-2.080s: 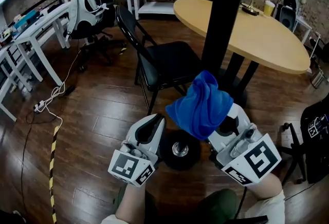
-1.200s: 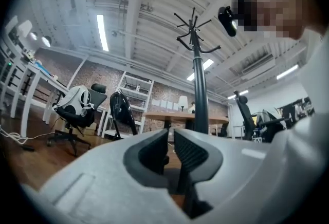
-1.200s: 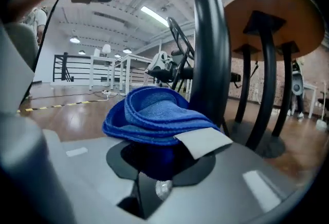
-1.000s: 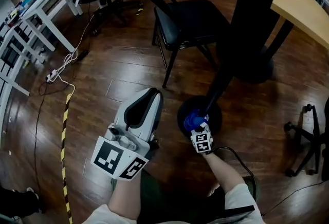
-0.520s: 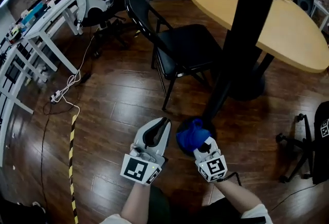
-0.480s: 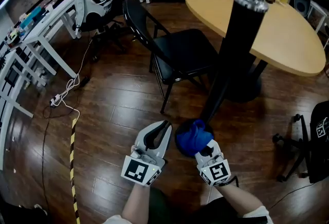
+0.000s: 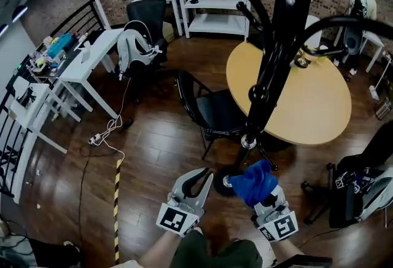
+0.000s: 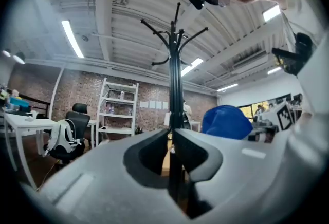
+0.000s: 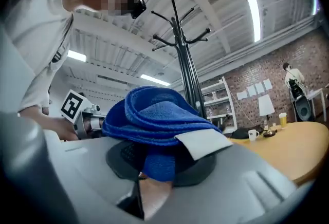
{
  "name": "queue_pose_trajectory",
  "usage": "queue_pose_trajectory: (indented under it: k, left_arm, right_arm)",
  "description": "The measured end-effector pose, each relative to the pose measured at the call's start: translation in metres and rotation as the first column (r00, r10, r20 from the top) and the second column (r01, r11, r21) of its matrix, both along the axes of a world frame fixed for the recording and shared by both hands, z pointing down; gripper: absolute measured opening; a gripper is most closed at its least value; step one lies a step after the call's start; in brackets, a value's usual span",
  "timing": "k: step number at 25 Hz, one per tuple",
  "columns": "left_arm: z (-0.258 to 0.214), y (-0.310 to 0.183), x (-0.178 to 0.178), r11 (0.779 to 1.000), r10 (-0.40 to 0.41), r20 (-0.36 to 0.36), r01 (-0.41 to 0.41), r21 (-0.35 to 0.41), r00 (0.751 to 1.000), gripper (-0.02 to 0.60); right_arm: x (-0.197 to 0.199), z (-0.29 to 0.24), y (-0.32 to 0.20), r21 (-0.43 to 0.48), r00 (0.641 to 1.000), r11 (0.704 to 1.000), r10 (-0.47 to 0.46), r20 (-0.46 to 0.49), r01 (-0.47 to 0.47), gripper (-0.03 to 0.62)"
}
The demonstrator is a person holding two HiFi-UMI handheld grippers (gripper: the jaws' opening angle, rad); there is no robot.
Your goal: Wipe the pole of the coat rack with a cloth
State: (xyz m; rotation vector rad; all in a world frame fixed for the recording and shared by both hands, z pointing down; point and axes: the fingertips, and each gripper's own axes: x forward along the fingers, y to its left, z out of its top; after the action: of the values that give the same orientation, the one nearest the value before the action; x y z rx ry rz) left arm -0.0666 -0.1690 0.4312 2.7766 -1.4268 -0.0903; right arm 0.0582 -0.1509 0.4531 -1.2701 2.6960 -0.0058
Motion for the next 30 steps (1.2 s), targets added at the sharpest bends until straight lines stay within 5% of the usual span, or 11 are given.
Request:
queue_pose_trajectory:
  k: [4,8,16,22,30]
  left_arm:
    - [-0.108,0.030,-0.008,0.999,0.014,-0.038,-0.015,-0.035,0.999,0.037]
    - [-0.175,0.067,-0.020,0.999,-0.031,-0.054,0.033,0.033,0.998,0.037]
    - [-0.178,0.084,-0.008,0.995,0.093,-0.051,-0.094,-0.020,0.994,0.037]
    - [-0.184,0.150,0.007,1.000,-0.022,-0.010,0.022,0.022,1.000,0.036]
    - [-0.177,0.297,0.088,0.993,-0.121,-0.075,0.120,-0.022,0.990,0.037]
  right_arm:
    - [0.012,-0.106,0.032,-0.065,1.000,0.998,-0.004,0.012,0.005,0.101]
    - [0.011,-0.185,0.080,0.016,0.999,0.999,-0.035,-0.016,0.035,0.101]
    - [0.050,-0.212,0.100,-0.043,0.991,0.996,0.081,0.103,-0.077,0.102]
    - [0.086,-0.236,0.158,0.043,0.995,0.999,0.011,0.102,-0.015,0.103]
    - [0.159,-0.220,0.284,-0.029,0.990,0.992,-0.118,0.083,0.121,0.102]
